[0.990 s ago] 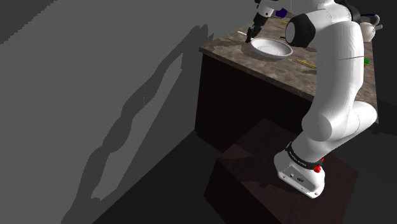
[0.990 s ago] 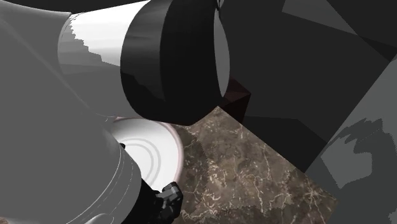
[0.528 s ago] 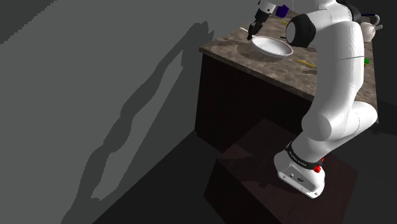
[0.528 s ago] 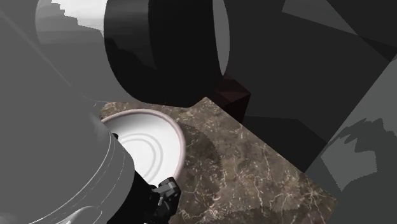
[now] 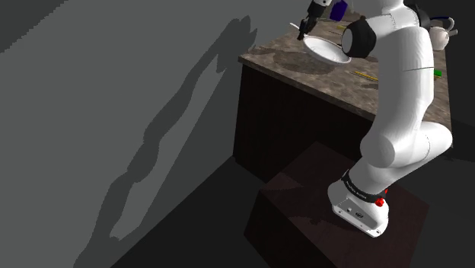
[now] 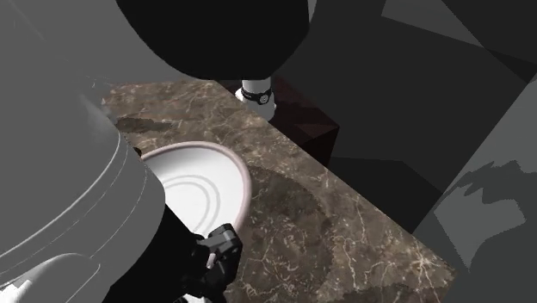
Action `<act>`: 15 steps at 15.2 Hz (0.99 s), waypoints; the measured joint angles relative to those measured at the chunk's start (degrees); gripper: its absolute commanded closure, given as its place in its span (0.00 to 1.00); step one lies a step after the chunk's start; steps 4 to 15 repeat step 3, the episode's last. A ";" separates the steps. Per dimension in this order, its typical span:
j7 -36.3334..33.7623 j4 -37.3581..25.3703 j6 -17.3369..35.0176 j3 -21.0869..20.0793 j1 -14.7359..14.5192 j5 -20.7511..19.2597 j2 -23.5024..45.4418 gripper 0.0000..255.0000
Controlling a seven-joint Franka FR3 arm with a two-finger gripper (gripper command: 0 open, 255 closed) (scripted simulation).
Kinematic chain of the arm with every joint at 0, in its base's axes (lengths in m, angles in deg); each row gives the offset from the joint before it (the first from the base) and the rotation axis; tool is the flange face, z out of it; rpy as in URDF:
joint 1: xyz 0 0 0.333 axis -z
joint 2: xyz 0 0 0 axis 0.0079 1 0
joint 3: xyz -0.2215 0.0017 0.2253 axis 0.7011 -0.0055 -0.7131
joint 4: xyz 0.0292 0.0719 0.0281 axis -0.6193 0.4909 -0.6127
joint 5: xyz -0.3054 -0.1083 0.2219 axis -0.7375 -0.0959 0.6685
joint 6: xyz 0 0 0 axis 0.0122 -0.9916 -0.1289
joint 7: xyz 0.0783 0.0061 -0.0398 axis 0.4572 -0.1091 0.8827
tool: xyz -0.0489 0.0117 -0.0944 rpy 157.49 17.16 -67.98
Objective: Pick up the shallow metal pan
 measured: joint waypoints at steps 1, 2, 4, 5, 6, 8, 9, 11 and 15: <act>-0.44 -2.30 -1.27 -0.16 0.57 0.16 0.89 1.00; -0.76 -4.40 -2.57 -0.29 1.16 0.30 1.60 1.00; -0.91 -4.97 -3.08 -0.31 1.27 0.30 1.62 1.00; -0.91 -4.97 -3.08 -0.31 1.27 0.30 1.62 1.00; -0.91 -4.97 -3.08 -0.31 1.27 0.30 1.62 1.00; -0.91 -4.97 -3.08 -0.31 1.27 0.30 1.62 1.00; -0.91 -4.97 -3.08 -0.31 1.27 0.30 1.62 1.00; -0.91 -4.97 -3.08 -0.31 1.27 0.30 1.62 1.00; -0.91 -4.97 -3.08 -0.31 1.27 0.30 1.62 1.00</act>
